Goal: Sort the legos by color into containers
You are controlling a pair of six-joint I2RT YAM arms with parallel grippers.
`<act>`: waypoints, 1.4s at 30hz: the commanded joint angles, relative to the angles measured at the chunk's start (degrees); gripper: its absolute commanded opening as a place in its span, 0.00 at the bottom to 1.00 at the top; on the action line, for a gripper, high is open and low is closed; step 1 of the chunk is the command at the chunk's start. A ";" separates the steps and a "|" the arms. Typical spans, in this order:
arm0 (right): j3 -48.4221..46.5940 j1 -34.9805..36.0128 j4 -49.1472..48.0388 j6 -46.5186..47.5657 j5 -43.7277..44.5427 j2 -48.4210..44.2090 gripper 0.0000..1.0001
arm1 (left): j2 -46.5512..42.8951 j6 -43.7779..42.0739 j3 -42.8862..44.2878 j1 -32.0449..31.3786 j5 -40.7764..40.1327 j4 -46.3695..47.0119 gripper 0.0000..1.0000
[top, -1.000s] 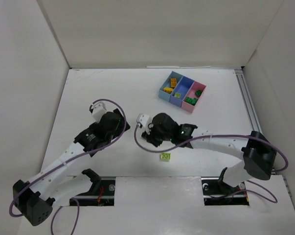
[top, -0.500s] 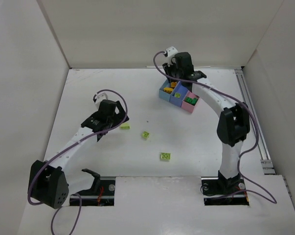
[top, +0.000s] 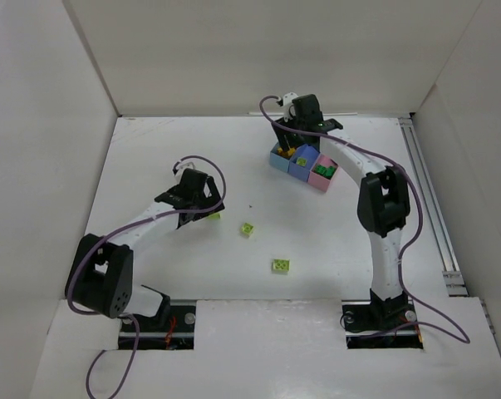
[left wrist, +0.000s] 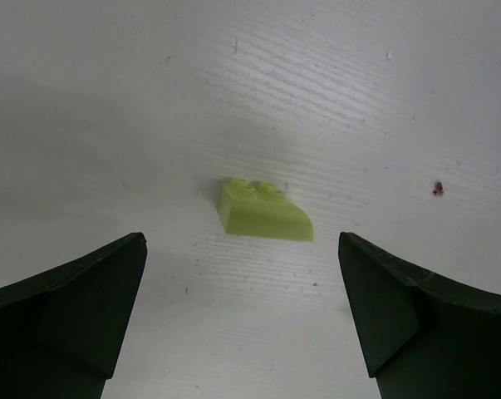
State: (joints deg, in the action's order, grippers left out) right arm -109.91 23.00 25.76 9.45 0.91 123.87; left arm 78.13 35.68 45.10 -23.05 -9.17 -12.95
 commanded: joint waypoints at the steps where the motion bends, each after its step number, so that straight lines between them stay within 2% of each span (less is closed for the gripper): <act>1: -2.59 -0.42 -0.45 0.82 -1.70 -3.54 0.74 | 1.93 -2.28 2.89 1.16 0.20 3.72 1.00; 8: 6.01 -0.42 -2.19 0.83 -2.40 -11.36 0.74 | 8.18 -6.67 5.79 1.78 0.82 7.23 1.00; 14: 13.57 -0.42 -2.99 0.30 -2.58 -16.90 0.74 | 12.83 -8.79 8.68 1.78 -1.29 6.01 0.98; 15: 14.10 -0.94 -2.99 0.30 -1.79 -16.91 0.74 | 12.84 -9.40 8.69 1.78 0.19 5.48 0.96; 24: 19.55 -0.94 -2.99 -0.75 0.59 -20.51 0.74 | 12.05 -7.29 4.91 0.46 1.61 5.56 0.91; 28: 20.87 -0.94 -3.61 -1.98 0.59 -21.04 0.74 | 12.66 -6.68 4.91 -0.59 1.61 6.27 0.81; 30: 22.27 -1.47 -3.08 -2.50 0.59 -21.66 0.75 | 13.54 -6.16 4.91 -0.59 1.09 5.74 0.80; 33: 25.08 -1.47 -3.61 -3.12 0.59 -24.46 0.75 | 14.07 -5.62 4.91 -0.59 1.08 5.74 0.71; 35: 26.49 -1.47 -4.14 -3.73 0.59 -27.01 0.75 | 13.55 -5.62 4.38 -0.59 1.08 5.74 0.70; 36: 27.11 -1.47 -4.14 -3.74 1.37 -27.89 0.75 | 13.54 -5.62 4.38 -0.59 1.08 5.74 0.63; 42: 31.68 -2.61 -4.14 -6.73 5.15 -35.71 0.75 | 11.17 -5.10 3.15 -1.12 1.08 5.74 0.40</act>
State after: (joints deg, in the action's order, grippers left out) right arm -79.13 21.69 24.84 5.19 3.22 92.86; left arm 91.74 30.02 49.21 -23.66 -7.97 -6.94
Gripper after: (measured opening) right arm 0.753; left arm 0.431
